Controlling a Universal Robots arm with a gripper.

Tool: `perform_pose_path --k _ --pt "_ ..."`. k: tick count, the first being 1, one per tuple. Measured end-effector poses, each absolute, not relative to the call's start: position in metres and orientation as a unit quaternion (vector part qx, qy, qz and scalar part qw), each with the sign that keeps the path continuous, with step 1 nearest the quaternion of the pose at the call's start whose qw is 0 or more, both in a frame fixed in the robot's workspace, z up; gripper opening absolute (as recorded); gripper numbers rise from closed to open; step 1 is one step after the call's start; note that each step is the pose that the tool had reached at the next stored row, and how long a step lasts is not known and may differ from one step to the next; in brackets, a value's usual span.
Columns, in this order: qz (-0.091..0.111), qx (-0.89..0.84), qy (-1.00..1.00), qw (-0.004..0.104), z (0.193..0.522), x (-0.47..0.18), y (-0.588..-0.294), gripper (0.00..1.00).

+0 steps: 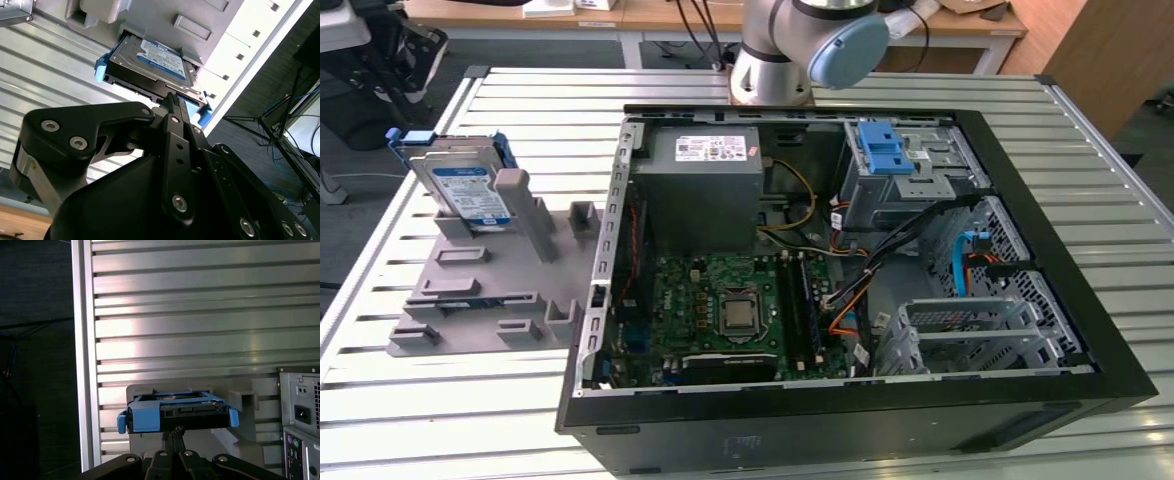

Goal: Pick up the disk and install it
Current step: 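Reach for the disk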

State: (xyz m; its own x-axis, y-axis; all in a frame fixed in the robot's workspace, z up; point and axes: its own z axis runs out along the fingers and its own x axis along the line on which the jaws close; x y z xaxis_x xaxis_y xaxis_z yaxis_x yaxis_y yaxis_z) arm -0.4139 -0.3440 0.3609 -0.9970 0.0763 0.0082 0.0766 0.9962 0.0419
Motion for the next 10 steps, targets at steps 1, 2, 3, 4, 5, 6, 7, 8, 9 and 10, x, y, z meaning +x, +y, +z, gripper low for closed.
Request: perform_pose_path --k 1,2,3,4,5,6,7,8,9,10 --pt "-0.021 -0.038 -0.999 0.003 0.361 -0.4145 -0.3439 0.11" --pt "-0.021 -0.038 -0.999 0.003 0.3609 -0.4152 -0.3439 0.11" --pt "-0.021 -0.038 -0.999 0.003 0.3609 -0.4159 -0.344 0.11" --pt "-0.021 -0.038 -0.999 0.003 0.3609 -0.4164 -0.344 0.11" --pt "-0.021 -0.038 -0.999 0.003 0.361 -0.4165 -0.344 0.11" --pt "-0.021 -0.038 -0.999 0.003 0.3609 -0.4164 -0.344 0.11" --pt "-0.021 -0.038 -0.999 0.003 0.3609 -0.4166 -0.344 0.11" --pt "-0.021 -0.038 -0.999 0.003 0.3609 -0.4166 -0.344 0.11" --pt "-0.021 -0.038 -0.999 0.003 0.361 -0.4166 -0.344 0.11" --pt "-0.021 -0.038 -0.999 0.003 0.3609 -0.4166 -0.344 0.11"
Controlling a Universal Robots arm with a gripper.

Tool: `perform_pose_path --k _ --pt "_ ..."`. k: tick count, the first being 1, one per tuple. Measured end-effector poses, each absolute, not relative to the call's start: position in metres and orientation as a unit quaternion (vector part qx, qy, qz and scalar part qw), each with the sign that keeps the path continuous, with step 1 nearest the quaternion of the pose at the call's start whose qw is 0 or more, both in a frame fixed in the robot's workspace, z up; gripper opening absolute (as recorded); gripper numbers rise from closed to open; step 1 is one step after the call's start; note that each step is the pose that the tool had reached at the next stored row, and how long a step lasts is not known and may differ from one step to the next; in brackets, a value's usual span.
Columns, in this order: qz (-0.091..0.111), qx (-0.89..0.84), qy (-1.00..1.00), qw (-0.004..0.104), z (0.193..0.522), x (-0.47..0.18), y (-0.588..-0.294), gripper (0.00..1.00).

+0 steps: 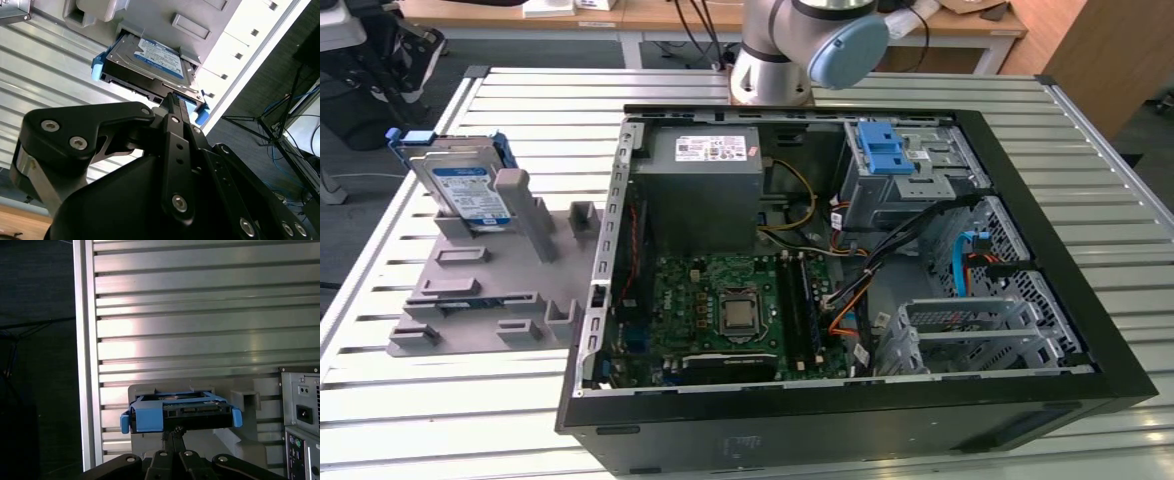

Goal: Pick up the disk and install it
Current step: 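Reach for the disk, then pick up the disk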

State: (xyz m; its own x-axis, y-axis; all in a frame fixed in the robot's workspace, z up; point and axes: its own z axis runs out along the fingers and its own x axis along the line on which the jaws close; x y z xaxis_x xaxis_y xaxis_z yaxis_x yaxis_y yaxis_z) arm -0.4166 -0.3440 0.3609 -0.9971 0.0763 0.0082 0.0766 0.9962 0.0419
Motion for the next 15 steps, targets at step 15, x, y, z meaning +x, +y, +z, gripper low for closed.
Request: perform_pose_path --k 15 --pt "-0.021 -0.022 -1.0 0.004 0.361 -0.4169 -0.344 0.11"
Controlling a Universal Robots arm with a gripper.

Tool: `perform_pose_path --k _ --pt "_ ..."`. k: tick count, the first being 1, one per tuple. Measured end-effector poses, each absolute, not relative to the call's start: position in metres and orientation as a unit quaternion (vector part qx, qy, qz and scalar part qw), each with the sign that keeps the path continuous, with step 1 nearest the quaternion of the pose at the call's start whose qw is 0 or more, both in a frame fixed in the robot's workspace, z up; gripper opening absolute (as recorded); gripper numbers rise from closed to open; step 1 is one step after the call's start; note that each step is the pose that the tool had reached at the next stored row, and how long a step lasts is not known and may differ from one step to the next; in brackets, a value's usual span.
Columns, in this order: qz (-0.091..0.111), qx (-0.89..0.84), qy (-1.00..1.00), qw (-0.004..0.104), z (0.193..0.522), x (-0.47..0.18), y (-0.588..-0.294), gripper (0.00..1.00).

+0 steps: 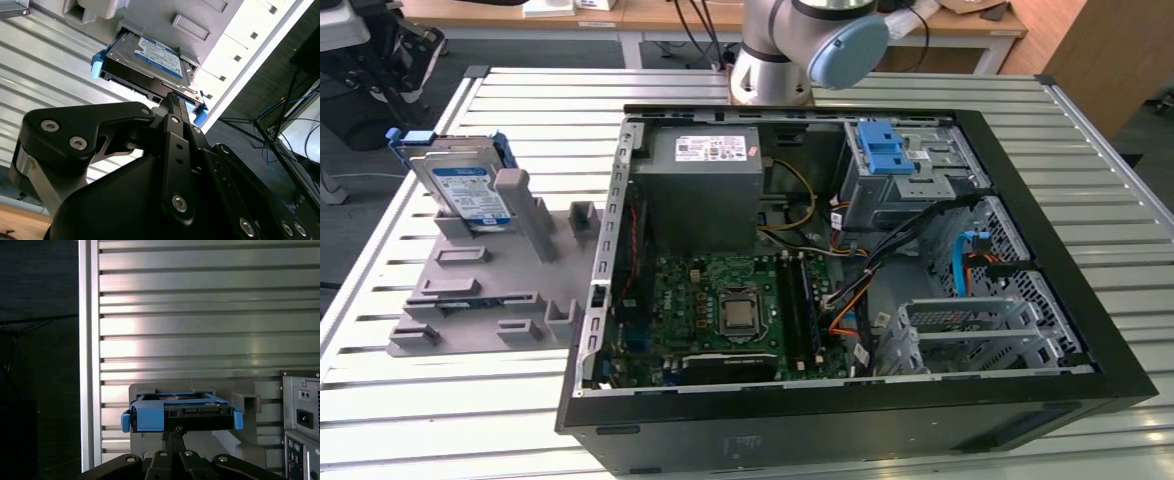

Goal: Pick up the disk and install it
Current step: 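Pick up the disk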

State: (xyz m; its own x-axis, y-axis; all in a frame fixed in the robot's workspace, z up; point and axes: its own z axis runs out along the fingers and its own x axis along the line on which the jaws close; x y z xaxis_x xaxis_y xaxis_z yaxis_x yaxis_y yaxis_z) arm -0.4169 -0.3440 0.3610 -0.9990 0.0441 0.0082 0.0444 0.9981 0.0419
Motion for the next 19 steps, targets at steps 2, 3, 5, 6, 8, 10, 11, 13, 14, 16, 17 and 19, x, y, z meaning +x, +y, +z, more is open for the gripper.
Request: perform_pose_path --k 2,3,5,6,8,10,11,13,14,16,17,19 --pt "-0.021 -0.021 -1.0 0.004 0.361 -0.417 -0.344 0.11" --pt "-0.021 -0.02 -1.0 0.004 0.361 -0.417 -0.344 0.11" --pt "-0.021 -0.02 -1.0 0.004 0.361 -0.417 -0.344 0.11" --pt "-0.021 -0.02 -1.0 0.004 0.361 -0.417 -0.344 0.11" --pt "-0.021 -0.019 -1.0 0.004 0.3609 -0.417 -0.344 0.11" --pt "-0.021 -0.019 -1.0 0.004 0.361 -0.417 -0.344 0.11" --pt "-0.021 -0.018 -1.0 0.004 0.3609 -0.417 -0.344 0.11" --pt "-0.021 -0.018 -1.0 0.004 0.3609 -0.417 -0.344 0.11" --pt "-0.021 -0.018 -1.0 0.004 0.3609 -0.417 -0.344 0.11" --pt "-0.021 -0.017 -1.0 0.004 0.3609 -0.417 -0.344 0.11" --pt "-0.021 -0.017 -1.0 0.004 0.3609 -0.4169 -0.344 0.11" --pt "-0.021 -0.016 -1.0 0.004 0.3609 -0.4169 -0.344 0.11"
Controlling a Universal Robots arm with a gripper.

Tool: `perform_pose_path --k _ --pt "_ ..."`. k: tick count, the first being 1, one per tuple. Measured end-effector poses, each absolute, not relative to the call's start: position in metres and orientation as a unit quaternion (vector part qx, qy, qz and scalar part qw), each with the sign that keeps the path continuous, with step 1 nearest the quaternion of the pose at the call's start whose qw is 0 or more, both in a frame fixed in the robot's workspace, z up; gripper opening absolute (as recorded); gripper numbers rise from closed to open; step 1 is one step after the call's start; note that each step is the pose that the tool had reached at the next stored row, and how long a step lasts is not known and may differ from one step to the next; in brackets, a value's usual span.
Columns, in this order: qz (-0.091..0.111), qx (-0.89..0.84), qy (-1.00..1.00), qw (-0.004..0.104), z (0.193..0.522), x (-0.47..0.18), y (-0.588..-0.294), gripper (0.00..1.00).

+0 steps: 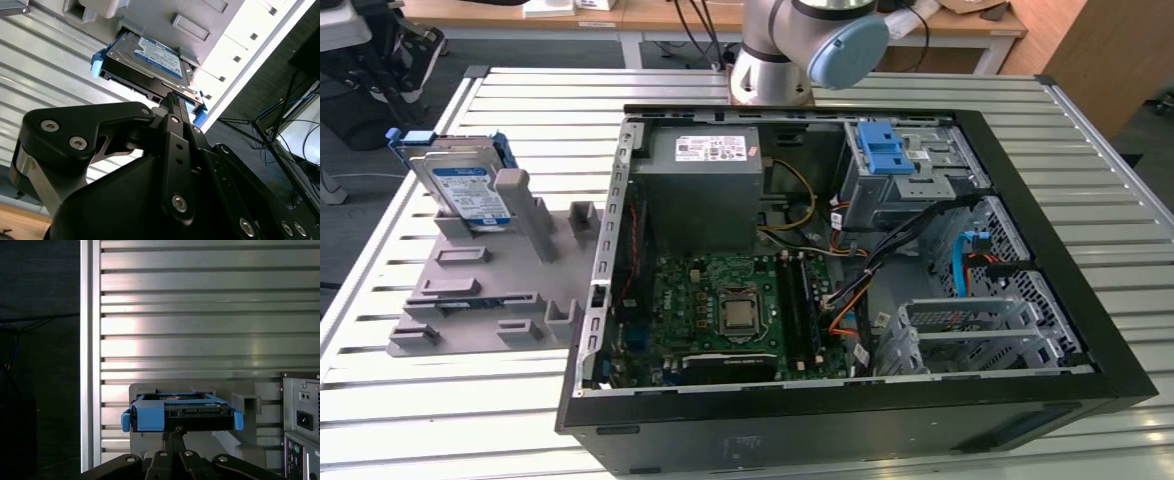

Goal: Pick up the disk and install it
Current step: 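Pick up the disk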

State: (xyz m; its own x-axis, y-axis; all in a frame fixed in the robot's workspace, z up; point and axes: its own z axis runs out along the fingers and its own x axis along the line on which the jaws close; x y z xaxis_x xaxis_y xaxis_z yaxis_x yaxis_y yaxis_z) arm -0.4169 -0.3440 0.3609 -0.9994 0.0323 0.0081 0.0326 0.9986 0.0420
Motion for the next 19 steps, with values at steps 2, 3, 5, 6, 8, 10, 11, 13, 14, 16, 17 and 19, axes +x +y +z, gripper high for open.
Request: perform_pose_path --k 2,3,5,6,8,10,11,13,14,16,17,19 --pt "-0.021 -0.016 -1.0 0.004 0.3609 -0.417 -0.344 0.11" --pt "-0.021 -0.015 -1.0 0.004 0.3609 -0.417 -0.344 0.11" --pt "-0.021 -0.014 -1.0 0.004 0.3609 -0.4169 -0.344 0.11" --pt "-0.021 -0.014 -1.0 0.004 0.3609 -0.417 -0.344 0.11" --pt "-0.021 -0.012 -1.0 0.004 0.3609 -0.417 -0.3439 0.11" --pt "-0.021 -0.01 -1.0 0.004 0.3609 -0.417 -0.3439 0.11" --pt "-0.021 -0.008 -1.0 0.004 0.3609 -0.417 -0.3439 0.11" --pt "-0.021 -0.003 -1.0 0.004 0.3609 -0.417 -0.3439 0.11" --pt "-0.021 -0.001 -1.0 0.004 0.3609 -0.417 -0.3439 0.11" --pt "-0.021 0.005 -1.0 0.004 0.3609 -0.417 -0.3439 0.11" --pt "-0.021 0.008 -1.0 0.004 0.3609 -0.417 -0.3439 0.11" --pt "-0.021 0.013 -1.0 0.004 0.3609 -0.417 -0.3439 0.11"
